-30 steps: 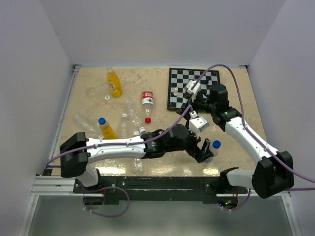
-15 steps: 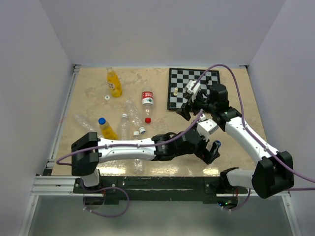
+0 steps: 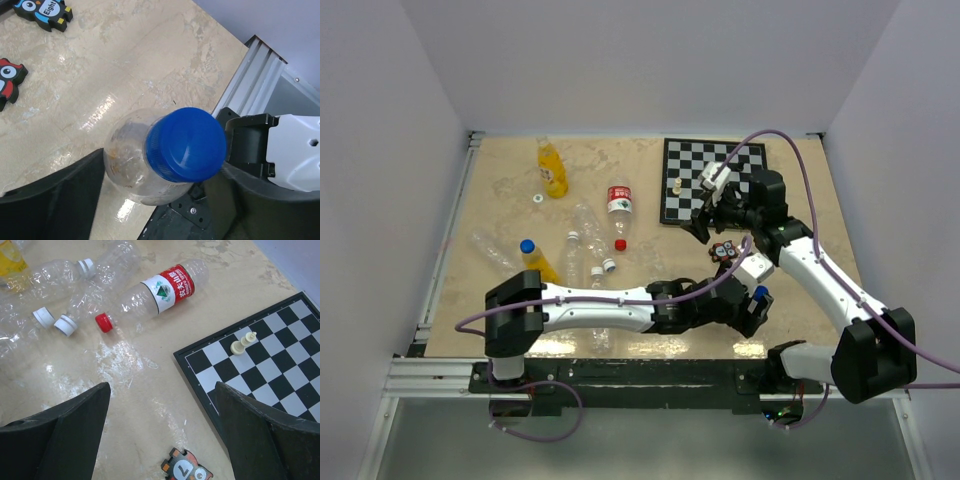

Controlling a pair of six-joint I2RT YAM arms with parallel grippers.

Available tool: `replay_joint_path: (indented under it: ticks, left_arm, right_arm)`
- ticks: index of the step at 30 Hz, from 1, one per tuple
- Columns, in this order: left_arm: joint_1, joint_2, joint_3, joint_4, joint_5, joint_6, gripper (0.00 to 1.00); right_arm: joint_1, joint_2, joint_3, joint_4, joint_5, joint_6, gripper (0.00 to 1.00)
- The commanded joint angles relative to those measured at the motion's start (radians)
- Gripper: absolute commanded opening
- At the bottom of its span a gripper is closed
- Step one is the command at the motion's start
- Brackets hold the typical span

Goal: Unscrew the bottle caps
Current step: Pick up the plastic bottle from the corner of the board.

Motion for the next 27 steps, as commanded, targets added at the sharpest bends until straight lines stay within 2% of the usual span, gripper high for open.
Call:
replay_joint_path:
  ticks: [1,6,10,17,27]
  left_arm:
    - [0.004,0.009,0.042,0.037,-0.015,0.026,0.70]
    - [0.005,-0.051,-0.016,0.068,-0.020,0.053,0.45]
    - [0.013,-0.134,-0.089,0.079,-0.012,0.068,0.35]
    - [0.089,-0.342,-0.243,0.126,0.103,0.058,0.31]
    - [0.232,-0.600,-0.357,-0.021,0.165,0.072,0.31]
  right_arm:
    - [0.011,-0.002,-0.001,0.029,0.003,0.001,0.88]
    - [0.011,-0.002,0.000,0.027,0.003,-0.004,0.89]
    - [0.011,-0.003,0.002,0.021,0.003,-0.013,0.88]
    - [0.011,-0.005,0.006,0.003,-0.009,-0.036,0.89]
    - [0.011,-0.008,0.015,-0.023,-0.032,-0.063,0.89]
